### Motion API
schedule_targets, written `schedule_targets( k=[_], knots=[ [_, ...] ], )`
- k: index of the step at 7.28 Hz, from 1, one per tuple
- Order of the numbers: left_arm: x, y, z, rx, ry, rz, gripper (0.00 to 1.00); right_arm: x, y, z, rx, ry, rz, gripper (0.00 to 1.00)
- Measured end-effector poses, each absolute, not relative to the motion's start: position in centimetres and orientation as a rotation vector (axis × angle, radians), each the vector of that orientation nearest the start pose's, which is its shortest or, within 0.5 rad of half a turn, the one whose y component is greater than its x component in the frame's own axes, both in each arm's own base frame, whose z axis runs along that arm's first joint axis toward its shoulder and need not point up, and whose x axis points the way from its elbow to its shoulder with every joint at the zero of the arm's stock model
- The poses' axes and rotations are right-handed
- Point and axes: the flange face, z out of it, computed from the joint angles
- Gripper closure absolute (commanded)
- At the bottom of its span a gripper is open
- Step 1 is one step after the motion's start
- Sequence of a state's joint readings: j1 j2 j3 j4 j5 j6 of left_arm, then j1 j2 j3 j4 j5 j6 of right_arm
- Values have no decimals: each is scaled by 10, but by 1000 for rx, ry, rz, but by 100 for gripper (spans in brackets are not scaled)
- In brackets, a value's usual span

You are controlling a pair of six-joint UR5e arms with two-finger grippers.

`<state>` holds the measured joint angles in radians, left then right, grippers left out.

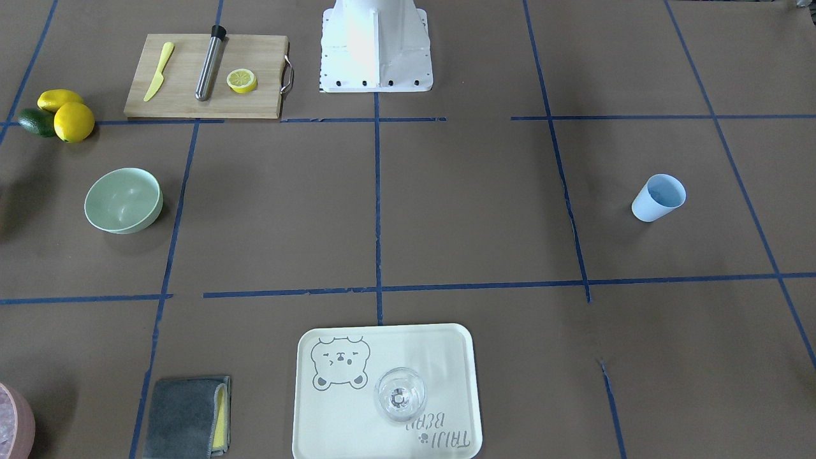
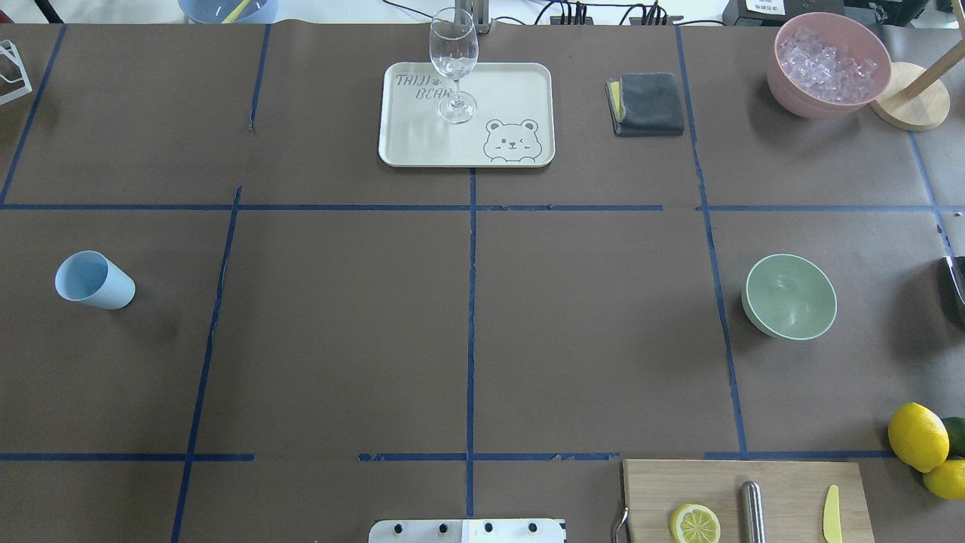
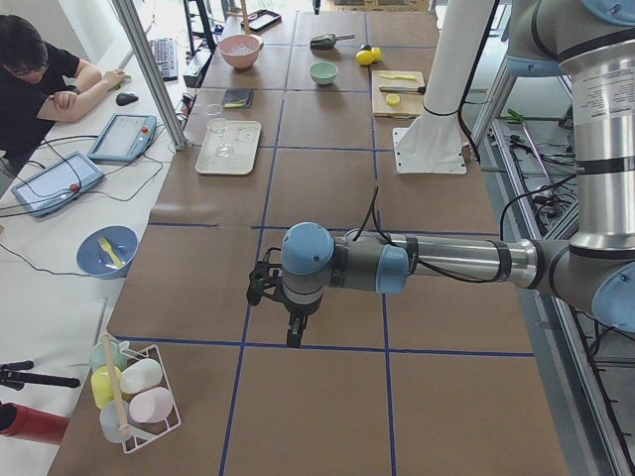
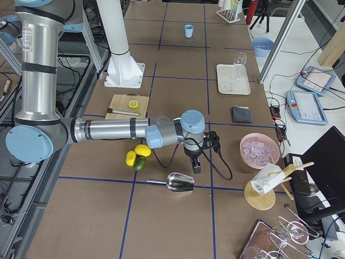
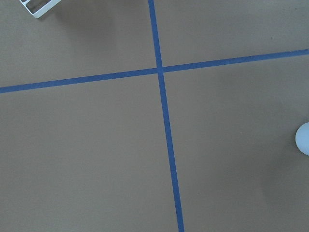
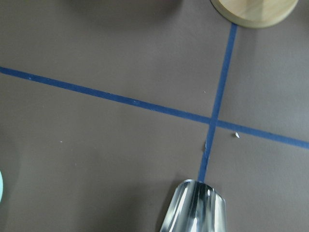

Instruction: Pour ice into bowl

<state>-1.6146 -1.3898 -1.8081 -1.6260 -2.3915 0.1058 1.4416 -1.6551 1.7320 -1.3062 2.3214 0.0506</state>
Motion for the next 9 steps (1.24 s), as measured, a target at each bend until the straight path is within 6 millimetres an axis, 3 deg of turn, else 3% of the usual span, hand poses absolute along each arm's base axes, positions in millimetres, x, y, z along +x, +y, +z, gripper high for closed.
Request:
schedule_targets(
  k=[2, 3, 5, 7, 8, 9],
  knots=[
    [-79, -419, 614, 178, 809, 110, 0, -9, -485, 570, 368, -800, -230, 0],
    [-79, -420, 613, 181, 809, 112, 0, -32, -486, 564, 376, -821, -258, 0],
    [-79, -421, 611, 200, 807, 120, 0, -110, -488, 538, 352, -879, -260, 0],
    [-79, -421, 610, 211, 806, 124, 0, -176, -471, 530, 332, -919, -198, 4],
    [-79, -421, 610, 212, 806, 125, 0, -202, -459, 537, 315, -915, -187, 14],
    [-79, -422, 609, 216, 805, 127, 0, -219, -449, 548, 294, -903, -192, 43]
  ],
)
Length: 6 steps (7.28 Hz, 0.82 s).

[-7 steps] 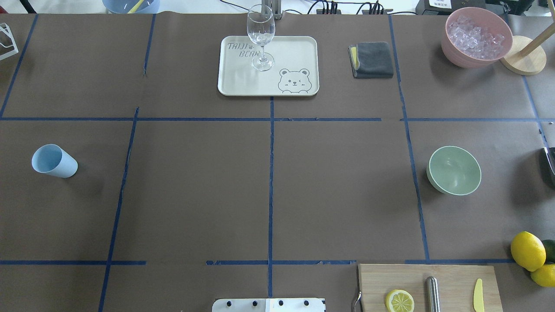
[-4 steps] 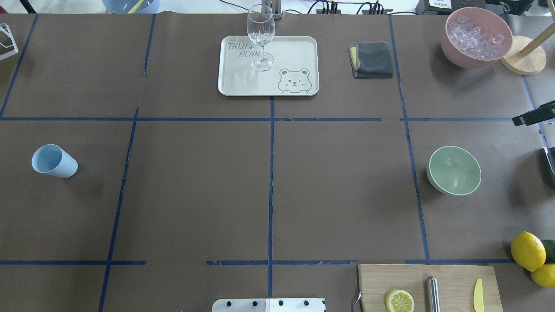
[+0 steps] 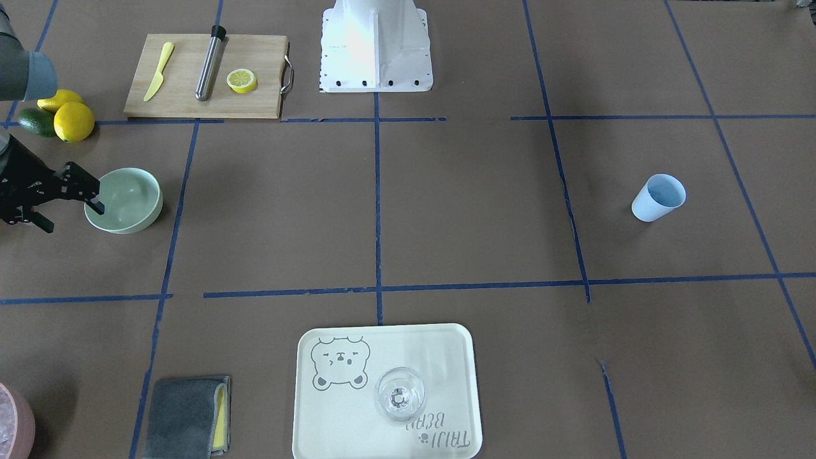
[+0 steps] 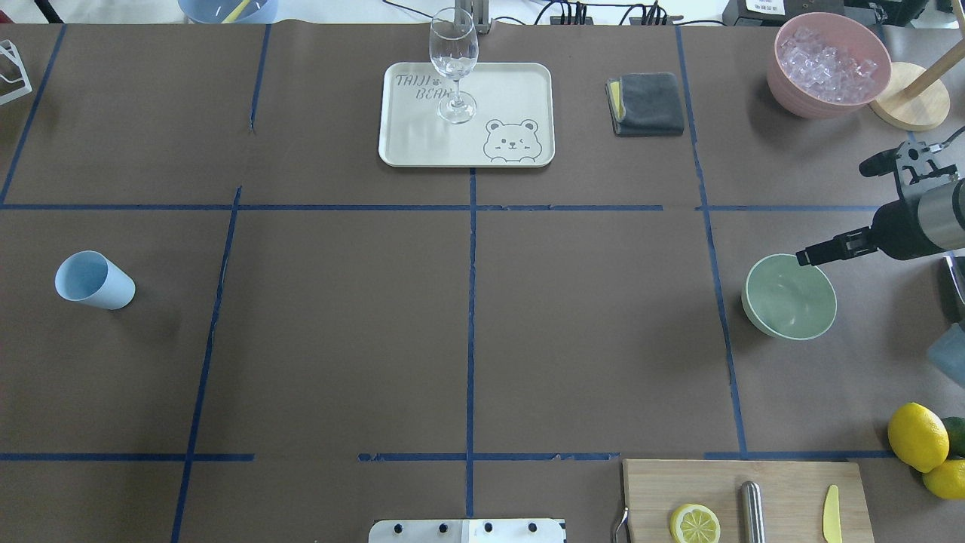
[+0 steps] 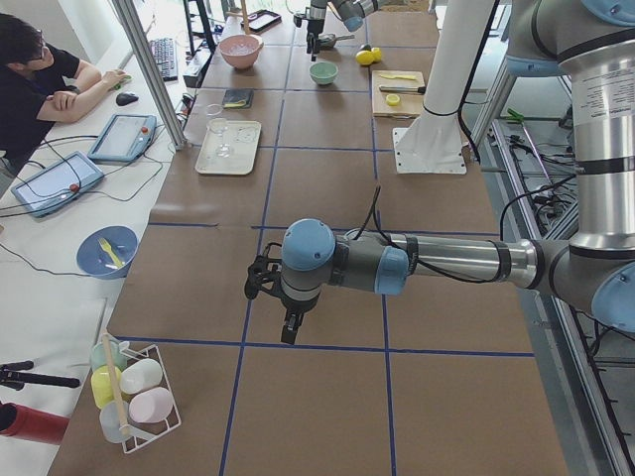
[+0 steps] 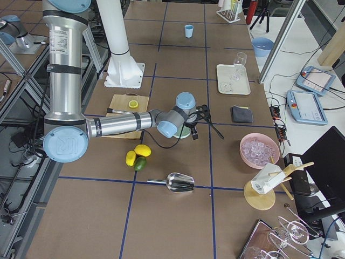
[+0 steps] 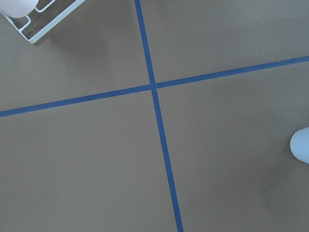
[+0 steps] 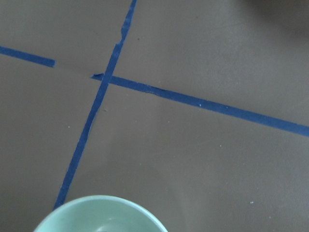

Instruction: Pour ice into bowl

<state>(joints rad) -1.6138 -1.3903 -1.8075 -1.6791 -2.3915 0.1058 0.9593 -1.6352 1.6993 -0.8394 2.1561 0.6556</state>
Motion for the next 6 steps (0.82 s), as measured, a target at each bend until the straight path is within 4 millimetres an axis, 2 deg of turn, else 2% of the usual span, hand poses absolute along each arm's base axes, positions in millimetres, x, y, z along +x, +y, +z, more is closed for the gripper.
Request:
schedule_targets(
  k=[1, 3, 6],
  knots=[
    [-79, -422, 609, 222, 805, 129, 0, -231, -442, 559, 274, -890, -203, 99],
    [-79, -422, 608, 227, 804, 132, 0, -237, -437, 565, 260, -886, -219, 100],
    [-79, -422, 608, 228, 805, 132, 0, -237, -436, 556, 246, -906, -173, 100]
  ],
)
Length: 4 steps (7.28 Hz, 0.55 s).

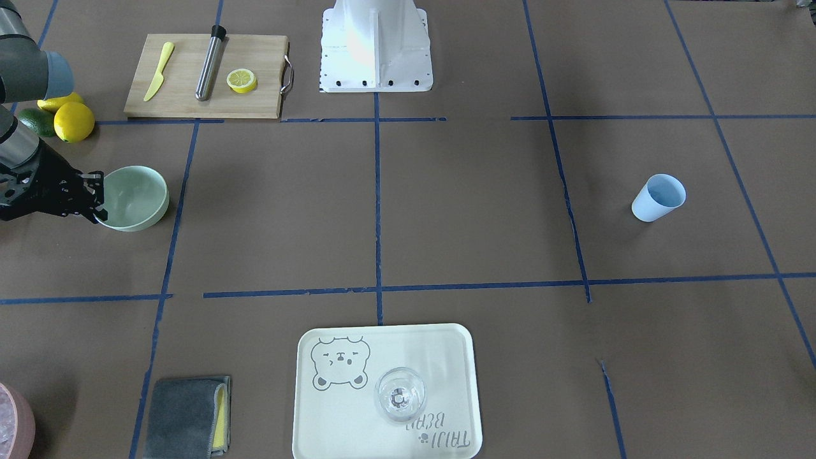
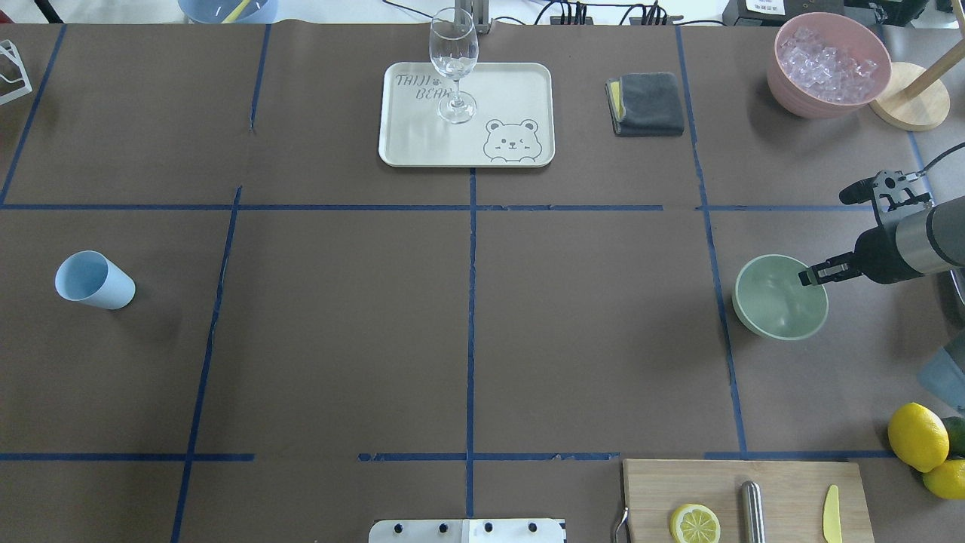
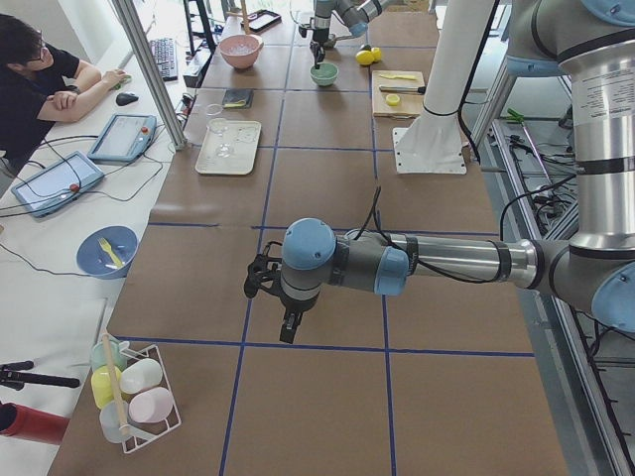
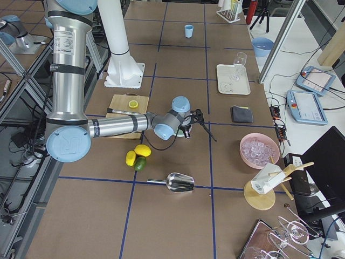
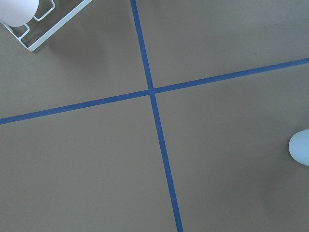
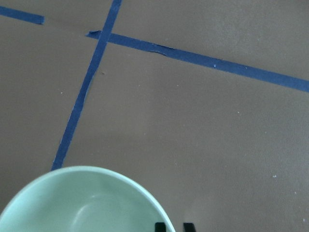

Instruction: Pour ice into bowl

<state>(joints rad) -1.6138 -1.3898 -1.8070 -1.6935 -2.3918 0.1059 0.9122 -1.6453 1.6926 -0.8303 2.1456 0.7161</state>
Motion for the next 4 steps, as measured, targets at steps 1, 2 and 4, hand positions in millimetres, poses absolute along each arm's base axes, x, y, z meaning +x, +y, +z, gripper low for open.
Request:
schedule_targets(
  k=[1, 2, 4],
  knots=[
    [-78, -422, 608, 228, 805, 133, 0, -239, -437, 549, 230, -919, -119, 100],
    [-78, -422, 608, 228, 806, 133, 0, -245, -444, 530, 235, -944, -82, 100],
    [-78, -422, 608, 228, 806, 134, 0, -285, -469, 458, 243, -1045, -13, 100]
  ],
)
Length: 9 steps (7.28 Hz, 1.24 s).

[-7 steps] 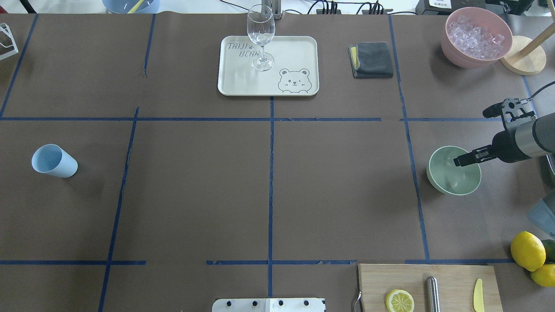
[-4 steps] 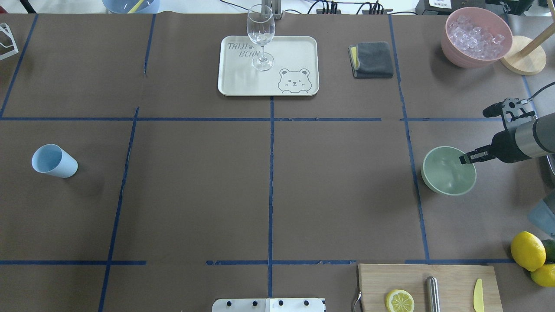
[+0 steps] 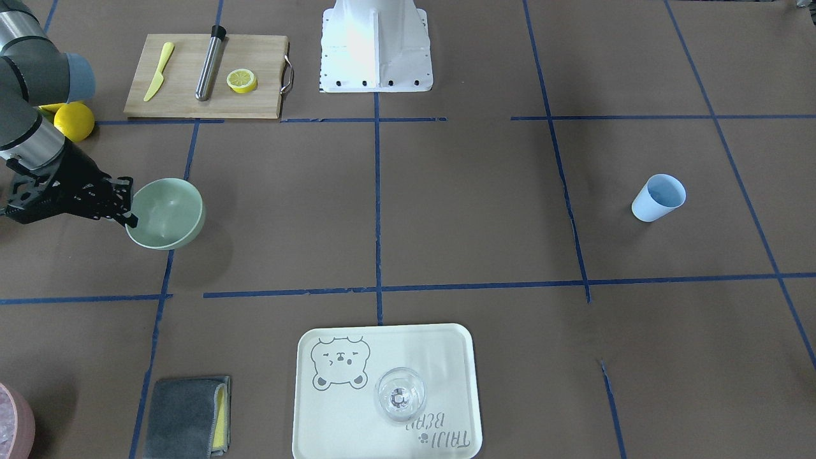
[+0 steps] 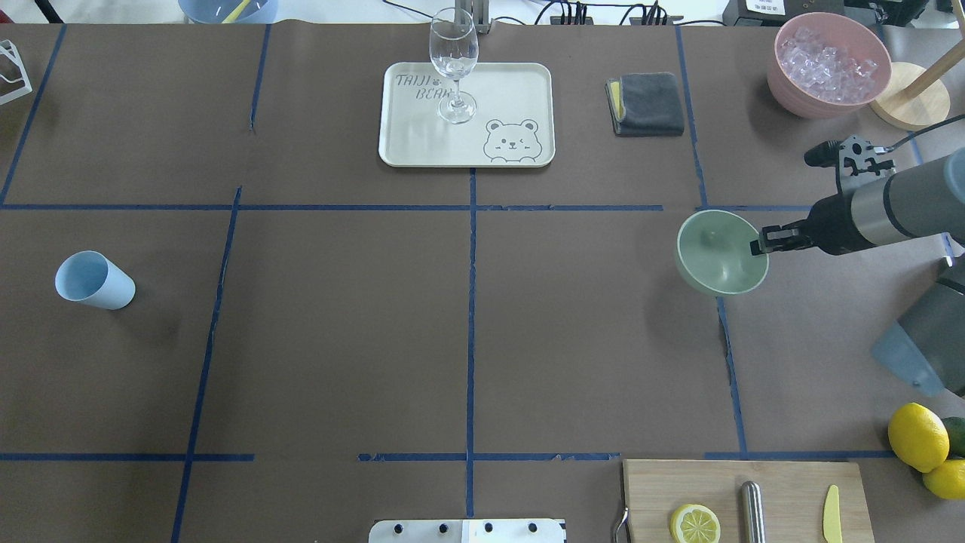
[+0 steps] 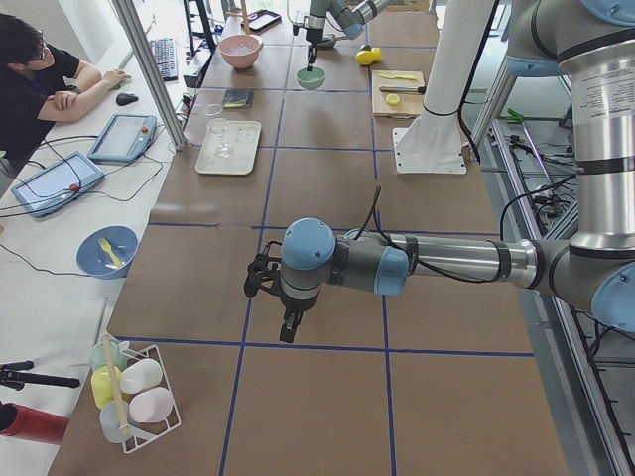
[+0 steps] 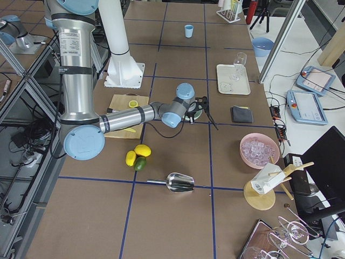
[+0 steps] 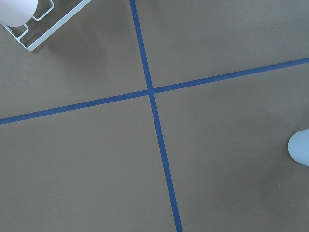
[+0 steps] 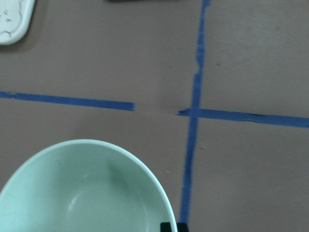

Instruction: Pour ice into bowl

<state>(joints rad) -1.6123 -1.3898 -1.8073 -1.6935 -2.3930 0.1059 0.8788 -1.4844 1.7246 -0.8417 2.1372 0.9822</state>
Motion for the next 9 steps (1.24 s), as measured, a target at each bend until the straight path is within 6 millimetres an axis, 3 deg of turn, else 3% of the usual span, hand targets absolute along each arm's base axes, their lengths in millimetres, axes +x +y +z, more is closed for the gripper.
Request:
schedule_targets(
  k=[3, 5, 7, 9],
  knots=[
    [-78, -423, 607, 230, 806, 135, 0, -385, -482, 336, 235, -1130, 70, 100],
    [-78, -423, 606, 238, 805, 138, 0, -462, -470, 268, 219, -1065, 130, 100],
    [-77, -423, 606, 243, 804, 142, 0, -546, -451, 210, 223, -1033, 179, 100],
    [-77, -424, 606, 243, 805, 144, 0, -614, -431, 174, 222, -1018, 190, 100]
  ],
)
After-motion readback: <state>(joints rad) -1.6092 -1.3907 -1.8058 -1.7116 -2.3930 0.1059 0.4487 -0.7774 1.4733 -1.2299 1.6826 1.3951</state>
